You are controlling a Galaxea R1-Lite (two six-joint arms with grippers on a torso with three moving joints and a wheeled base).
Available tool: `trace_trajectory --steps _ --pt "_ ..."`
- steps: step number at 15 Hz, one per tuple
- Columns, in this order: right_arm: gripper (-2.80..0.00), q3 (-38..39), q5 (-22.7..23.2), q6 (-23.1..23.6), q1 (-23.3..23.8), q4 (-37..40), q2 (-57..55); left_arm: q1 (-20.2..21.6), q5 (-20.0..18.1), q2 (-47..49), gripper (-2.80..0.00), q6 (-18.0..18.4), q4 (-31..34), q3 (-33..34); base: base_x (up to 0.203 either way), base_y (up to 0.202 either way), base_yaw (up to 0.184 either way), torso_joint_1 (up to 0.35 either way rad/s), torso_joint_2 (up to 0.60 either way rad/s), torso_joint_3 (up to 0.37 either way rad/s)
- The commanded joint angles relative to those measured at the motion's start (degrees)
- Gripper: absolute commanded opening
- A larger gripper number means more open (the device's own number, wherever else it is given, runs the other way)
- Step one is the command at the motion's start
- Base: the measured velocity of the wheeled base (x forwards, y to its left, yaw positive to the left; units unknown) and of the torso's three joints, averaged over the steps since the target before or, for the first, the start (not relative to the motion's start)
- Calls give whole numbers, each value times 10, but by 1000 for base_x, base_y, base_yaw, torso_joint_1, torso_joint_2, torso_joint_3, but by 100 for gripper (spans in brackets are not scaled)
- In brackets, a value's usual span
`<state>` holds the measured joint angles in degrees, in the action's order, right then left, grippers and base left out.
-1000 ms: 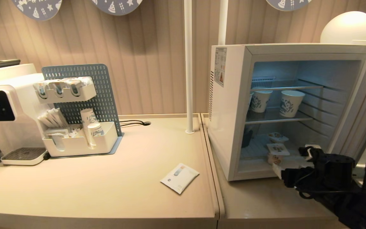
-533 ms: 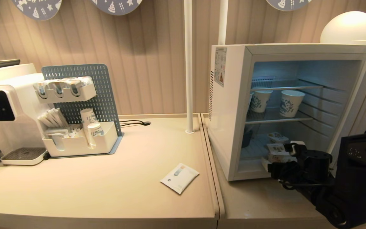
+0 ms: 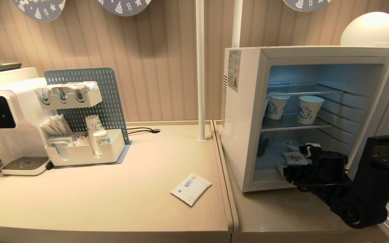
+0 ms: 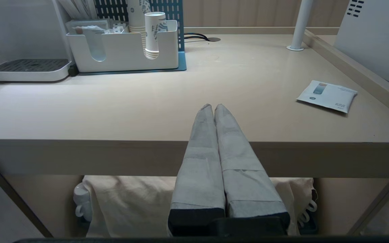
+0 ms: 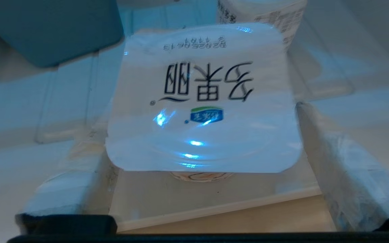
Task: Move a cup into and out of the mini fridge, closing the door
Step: Take the yoghurt out of the freezer
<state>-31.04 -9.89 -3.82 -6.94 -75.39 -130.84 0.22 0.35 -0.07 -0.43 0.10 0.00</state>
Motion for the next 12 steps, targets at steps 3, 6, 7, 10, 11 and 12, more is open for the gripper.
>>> trace_trajectory --steps 3,6,7,10,11,12 --pt "-280 3 20 0 1 -2 3 0 0 1 -280 0 0 1 0 0 0 0 0 0" --pt "-280 19 20 0 0 -3 20 0 0 1 -280 0 0 1 0 0 0 0 0 0" --pt "-280 32 21 -1 0 -3 34 0 0 1 -280 0 0 1 0 0 0 0 0 0" --pt "-280 83 30 -3 -3 -6 95 0 0 1 -280 0 0 1 0 0 0 0 0 0" --pt "-280 101 35 -4 -5 -6 117 0 1 1 -280 0 0 1 0 0 0 0 0 0" --pt "-280 118 38 -4 -8 -5 149 0 1 1 -280 0 0 1 0 0 0 0 0 0"
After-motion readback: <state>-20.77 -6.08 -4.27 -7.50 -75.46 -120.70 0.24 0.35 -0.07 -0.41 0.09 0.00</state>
